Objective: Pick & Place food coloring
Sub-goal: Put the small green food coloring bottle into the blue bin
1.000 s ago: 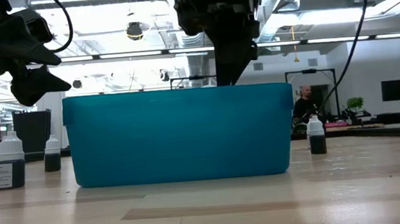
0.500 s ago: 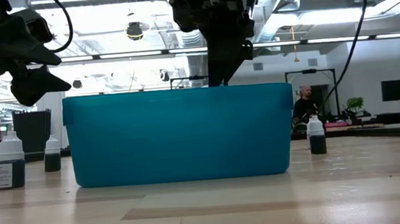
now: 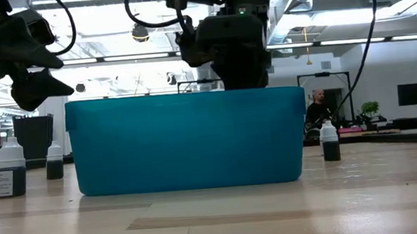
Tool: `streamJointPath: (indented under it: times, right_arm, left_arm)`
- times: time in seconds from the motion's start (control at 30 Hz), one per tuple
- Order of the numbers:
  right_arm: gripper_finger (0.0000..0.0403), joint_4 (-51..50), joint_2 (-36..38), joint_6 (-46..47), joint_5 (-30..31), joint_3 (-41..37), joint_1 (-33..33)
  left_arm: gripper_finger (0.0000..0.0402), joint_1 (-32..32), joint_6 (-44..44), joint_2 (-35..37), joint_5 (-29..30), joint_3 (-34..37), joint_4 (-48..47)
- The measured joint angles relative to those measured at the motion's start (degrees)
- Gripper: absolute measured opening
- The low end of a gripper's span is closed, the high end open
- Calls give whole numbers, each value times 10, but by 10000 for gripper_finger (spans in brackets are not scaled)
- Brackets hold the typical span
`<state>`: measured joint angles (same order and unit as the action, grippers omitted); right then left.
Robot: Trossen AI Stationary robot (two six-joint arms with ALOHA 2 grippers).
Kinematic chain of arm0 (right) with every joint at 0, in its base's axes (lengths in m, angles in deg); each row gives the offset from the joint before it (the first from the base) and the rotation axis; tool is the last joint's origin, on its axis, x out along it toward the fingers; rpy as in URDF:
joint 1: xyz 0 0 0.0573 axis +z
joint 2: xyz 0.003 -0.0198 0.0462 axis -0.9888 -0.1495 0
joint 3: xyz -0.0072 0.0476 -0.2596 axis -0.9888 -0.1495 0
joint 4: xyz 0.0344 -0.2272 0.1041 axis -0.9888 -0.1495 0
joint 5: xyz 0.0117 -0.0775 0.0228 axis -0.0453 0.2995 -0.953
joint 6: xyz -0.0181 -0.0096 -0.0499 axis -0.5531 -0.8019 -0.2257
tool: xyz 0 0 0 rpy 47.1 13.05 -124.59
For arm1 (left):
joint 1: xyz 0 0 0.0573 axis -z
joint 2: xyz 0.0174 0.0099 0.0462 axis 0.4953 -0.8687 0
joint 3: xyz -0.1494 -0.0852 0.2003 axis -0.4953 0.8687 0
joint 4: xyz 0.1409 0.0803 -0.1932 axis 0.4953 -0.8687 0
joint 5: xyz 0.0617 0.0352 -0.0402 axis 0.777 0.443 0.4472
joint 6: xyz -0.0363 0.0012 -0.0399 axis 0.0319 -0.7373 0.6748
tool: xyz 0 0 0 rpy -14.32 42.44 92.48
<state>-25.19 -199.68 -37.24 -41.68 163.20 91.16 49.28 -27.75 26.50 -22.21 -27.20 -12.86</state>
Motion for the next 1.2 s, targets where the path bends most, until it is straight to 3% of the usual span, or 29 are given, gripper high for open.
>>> streamJointPath:
  times: [1.2]
  right_arm:
    - [71,0,-2,7,5,0,15]
  left_arm:
    - [252,0,-4,0,0,0,0]
